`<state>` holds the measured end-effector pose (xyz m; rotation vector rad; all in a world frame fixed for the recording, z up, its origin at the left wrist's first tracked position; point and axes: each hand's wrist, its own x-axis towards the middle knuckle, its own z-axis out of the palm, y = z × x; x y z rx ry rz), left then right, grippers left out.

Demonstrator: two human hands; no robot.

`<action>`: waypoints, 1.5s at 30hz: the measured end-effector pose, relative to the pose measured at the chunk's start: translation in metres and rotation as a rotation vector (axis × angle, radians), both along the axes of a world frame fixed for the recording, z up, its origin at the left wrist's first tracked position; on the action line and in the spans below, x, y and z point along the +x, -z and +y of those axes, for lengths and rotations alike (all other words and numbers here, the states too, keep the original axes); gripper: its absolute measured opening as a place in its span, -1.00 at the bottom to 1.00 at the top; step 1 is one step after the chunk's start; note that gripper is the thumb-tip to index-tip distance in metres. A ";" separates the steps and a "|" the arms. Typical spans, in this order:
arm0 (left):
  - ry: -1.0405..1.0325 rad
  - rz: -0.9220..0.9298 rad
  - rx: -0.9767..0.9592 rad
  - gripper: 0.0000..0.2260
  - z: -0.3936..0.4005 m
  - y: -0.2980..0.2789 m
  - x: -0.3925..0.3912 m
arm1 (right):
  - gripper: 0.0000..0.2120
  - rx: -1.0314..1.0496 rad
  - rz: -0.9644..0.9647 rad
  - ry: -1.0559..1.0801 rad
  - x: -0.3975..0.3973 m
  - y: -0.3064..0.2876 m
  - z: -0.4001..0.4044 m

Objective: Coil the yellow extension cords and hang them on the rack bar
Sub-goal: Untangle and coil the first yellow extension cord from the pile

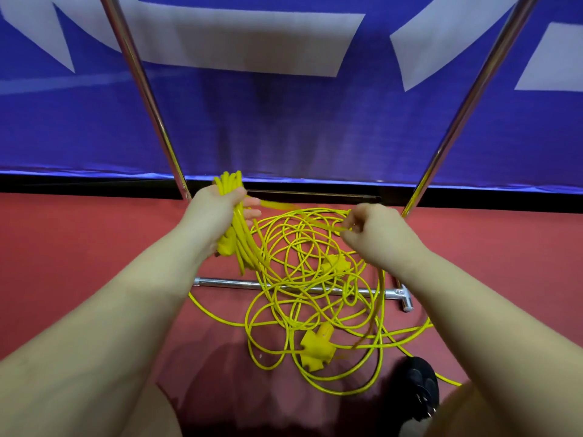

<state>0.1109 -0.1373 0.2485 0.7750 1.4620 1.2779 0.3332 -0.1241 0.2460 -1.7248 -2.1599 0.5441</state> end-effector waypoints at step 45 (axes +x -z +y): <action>0.510 -0.116 -0.182 -0.78 -0.025 -0.009 0.029 | -0.85 -0.171 0.426 -0.211 -0.001 -0.020 0.007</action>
